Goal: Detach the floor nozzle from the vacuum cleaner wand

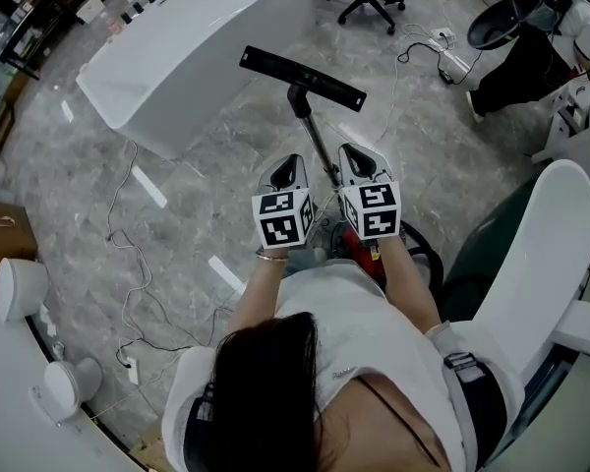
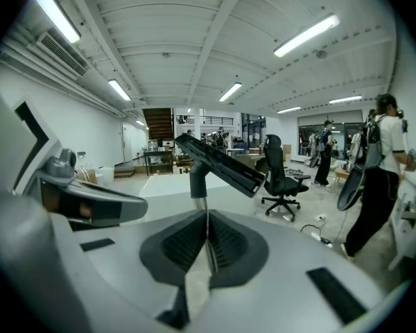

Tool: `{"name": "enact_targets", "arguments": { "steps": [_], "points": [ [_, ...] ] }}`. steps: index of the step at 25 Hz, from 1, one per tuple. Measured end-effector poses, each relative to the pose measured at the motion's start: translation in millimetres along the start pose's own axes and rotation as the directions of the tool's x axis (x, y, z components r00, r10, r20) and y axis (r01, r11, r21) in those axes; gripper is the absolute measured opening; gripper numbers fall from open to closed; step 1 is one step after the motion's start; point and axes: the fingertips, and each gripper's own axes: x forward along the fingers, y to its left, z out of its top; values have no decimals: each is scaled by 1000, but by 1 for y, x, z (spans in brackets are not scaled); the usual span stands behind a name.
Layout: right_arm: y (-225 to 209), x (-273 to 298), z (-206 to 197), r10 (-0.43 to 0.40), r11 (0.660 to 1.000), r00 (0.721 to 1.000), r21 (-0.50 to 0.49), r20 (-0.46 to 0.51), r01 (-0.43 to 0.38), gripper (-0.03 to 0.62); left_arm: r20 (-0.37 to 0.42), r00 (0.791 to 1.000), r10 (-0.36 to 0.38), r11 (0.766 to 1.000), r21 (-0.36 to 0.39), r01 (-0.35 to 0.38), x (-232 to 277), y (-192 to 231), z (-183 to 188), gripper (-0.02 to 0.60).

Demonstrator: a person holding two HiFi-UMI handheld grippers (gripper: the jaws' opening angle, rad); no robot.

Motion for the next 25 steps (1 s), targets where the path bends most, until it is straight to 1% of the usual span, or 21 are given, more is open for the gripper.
{"name": "enact_targets", "arguments": {
  "steps": [2, 5, 7, 13, 17, 20, 25],
  "points": [
    [-1, 0, -2, 5, 1000, 1000, -2, -3, -5, 17, 4, 1000, 3, 1000, -1, -3, 0, 0, 0, 5],
    [-1, 3, -8, 33, 999, 999, -4, -40, -33, 17, -3, 1000, -1, 1000, -4, 1, 2, 0, -2, 5],
    [0, 3, -12, 37, 999, 998, -5, -52, -38, 17, -9, 1000, -2, 1000, -6, 2, 2, 0, -5, 5],
    [1, 7, -11, 32, 999, 998, -14, -56, -32, 17, 3, 1000, -5, 1000, -11, 5, 7, 4, -3, 5],
    [-2, 6, -8, 11, 1000, 999, -10, -40, -11, 17, -8, 1000, -3, 1000, -11, 3, 12, 7, -6, 5],
    [-4, 9, -7, 10, 1000, 999, -18, -38, -11, 17, -11, 1000, -3, 1000, -16, 3, 17, 10, -7, 5],
    [-7, 15, -4, 6, 1000, 999, -21, -35, -6, 17, -3, 1000, -18, 1000, -18, 18, 25, 12, -2, 5]
  ]
}}
